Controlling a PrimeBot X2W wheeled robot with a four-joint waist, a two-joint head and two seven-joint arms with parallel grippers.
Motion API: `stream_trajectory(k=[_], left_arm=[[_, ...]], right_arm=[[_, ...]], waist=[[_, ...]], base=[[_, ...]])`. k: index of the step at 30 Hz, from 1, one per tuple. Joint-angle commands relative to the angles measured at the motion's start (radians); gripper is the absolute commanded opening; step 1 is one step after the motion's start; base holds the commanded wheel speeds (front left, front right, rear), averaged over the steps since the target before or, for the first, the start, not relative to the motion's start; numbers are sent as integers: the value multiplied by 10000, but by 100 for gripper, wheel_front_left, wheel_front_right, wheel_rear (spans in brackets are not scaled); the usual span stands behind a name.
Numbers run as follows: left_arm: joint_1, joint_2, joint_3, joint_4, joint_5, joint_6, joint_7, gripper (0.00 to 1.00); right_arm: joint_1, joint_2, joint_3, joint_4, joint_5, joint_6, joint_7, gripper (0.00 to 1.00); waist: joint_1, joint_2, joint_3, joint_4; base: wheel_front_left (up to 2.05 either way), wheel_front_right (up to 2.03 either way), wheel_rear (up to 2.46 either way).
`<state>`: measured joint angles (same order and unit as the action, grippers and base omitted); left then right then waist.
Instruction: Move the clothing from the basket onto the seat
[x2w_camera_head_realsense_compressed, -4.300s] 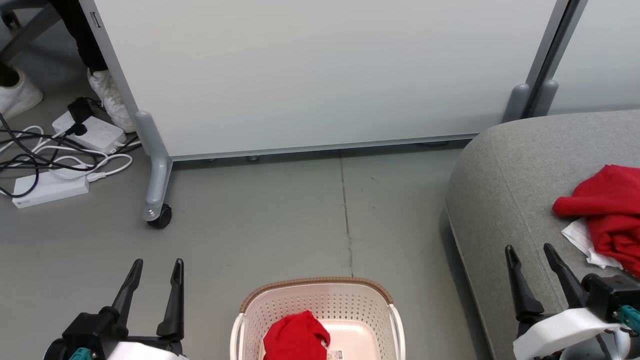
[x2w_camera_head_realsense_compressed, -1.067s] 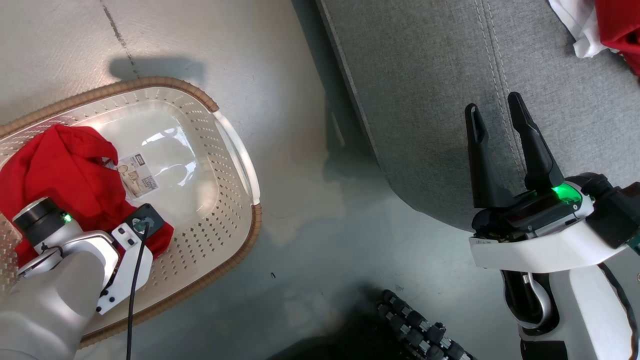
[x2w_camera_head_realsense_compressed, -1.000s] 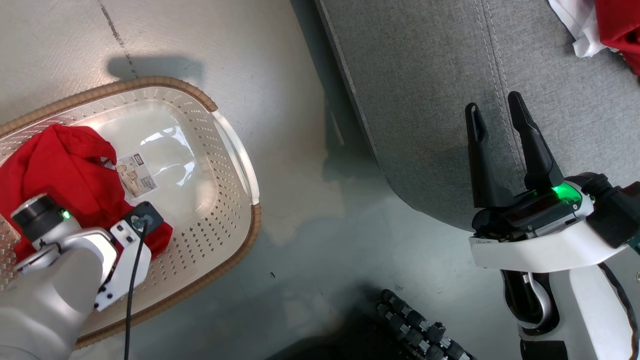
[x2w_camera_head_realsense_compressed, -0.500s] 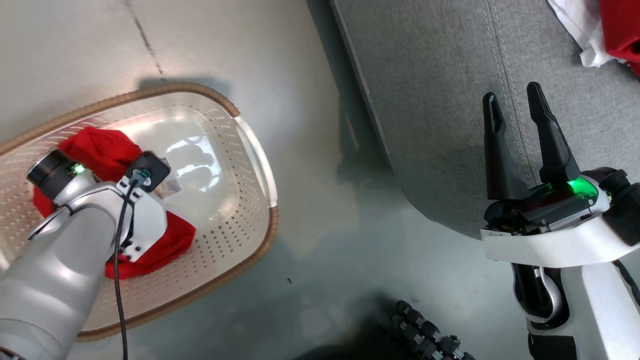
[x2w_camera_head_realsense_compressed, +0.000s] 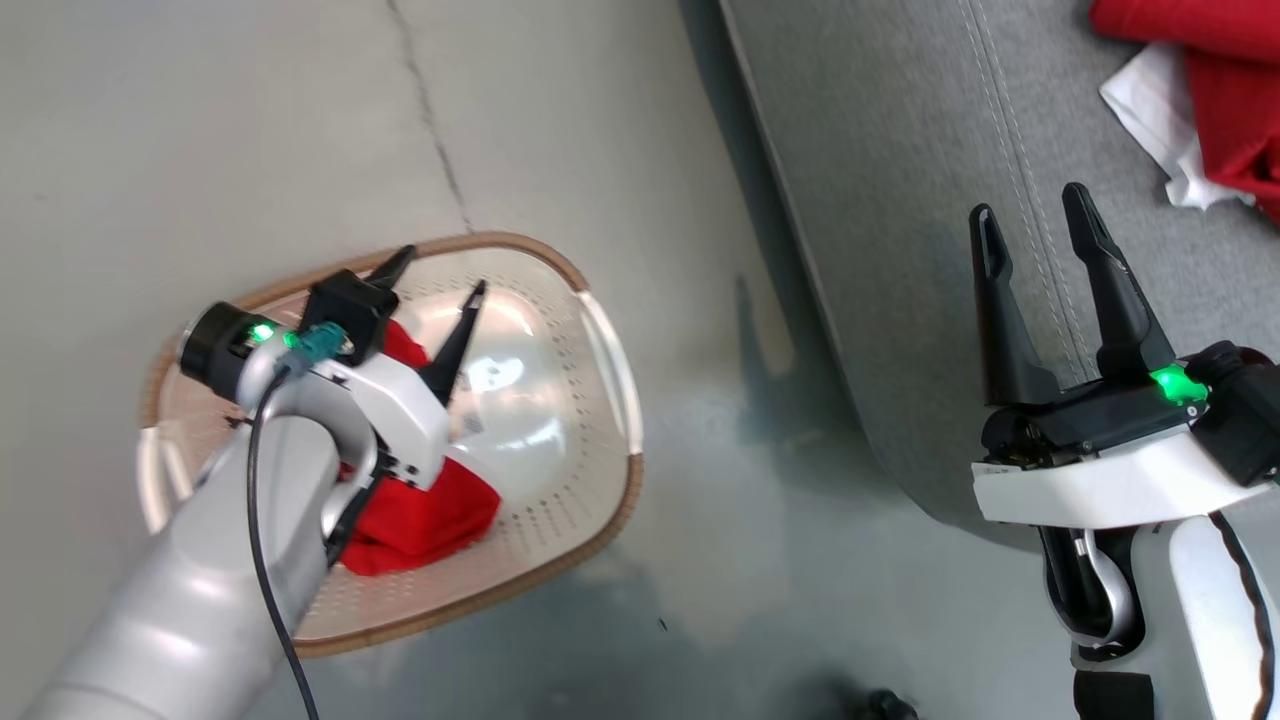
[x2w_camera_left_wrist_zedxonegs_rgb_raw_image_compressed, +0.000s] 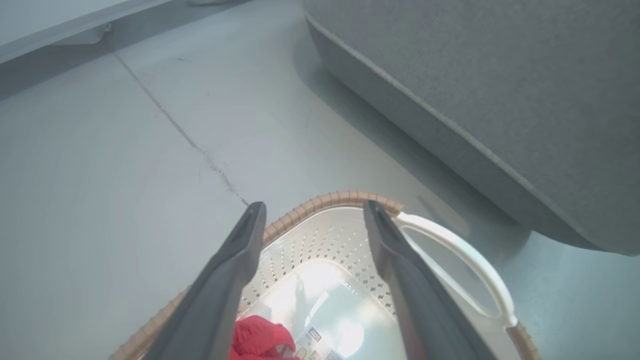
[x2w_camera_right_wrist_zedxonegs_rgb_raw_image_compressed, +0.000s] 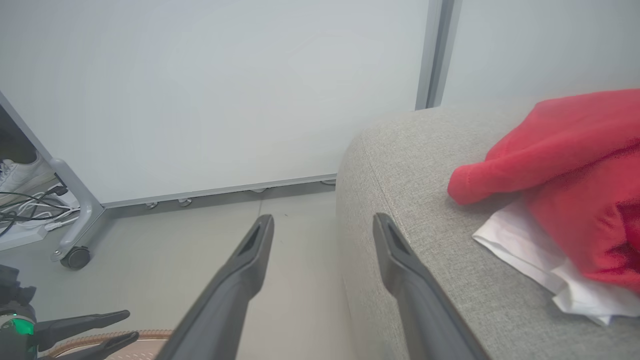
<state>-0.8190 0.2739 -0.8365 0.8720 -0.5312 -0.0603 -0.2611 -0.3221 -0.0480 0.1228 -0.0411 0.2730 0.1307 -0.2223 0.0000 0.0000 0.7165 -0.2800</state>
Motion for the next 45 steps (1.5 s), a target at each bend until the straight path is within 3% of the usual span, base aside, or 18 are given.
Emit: stream_trajectory(k=[1,12,26,33,45], left_arm=[[430,132,296,-623,23,213,-36,100],[2554,210,2875,-4511,173,1046,-37,100],[4676,-86,5868,-6957,662,1526,-28,100],[5937,-81,6512,-7717,941,1697,-28,100],[7821,-171,6541,-8809,1044,2214,55,100]], right_arm=[[69,-51,-91,11,-172,3,171,100],[443,-53,-418,81,-752,4,1084,100],[930,-51,-889,543,-998,4,1536,100],[1362,-50,-1134,809,-1095,4,1702,100],[2273,-53,-1388,856,-1189,4,1974,100]], waist=[[0,0,-714,630],[0,0,-2257,1597],[0,0,-3926,2309],[0,0,-4821,2554],[0,0,-6067,2823]], base=[[0,0,0],[0,0,0],[0,0,0],[0,0,0],[0,0,0]])
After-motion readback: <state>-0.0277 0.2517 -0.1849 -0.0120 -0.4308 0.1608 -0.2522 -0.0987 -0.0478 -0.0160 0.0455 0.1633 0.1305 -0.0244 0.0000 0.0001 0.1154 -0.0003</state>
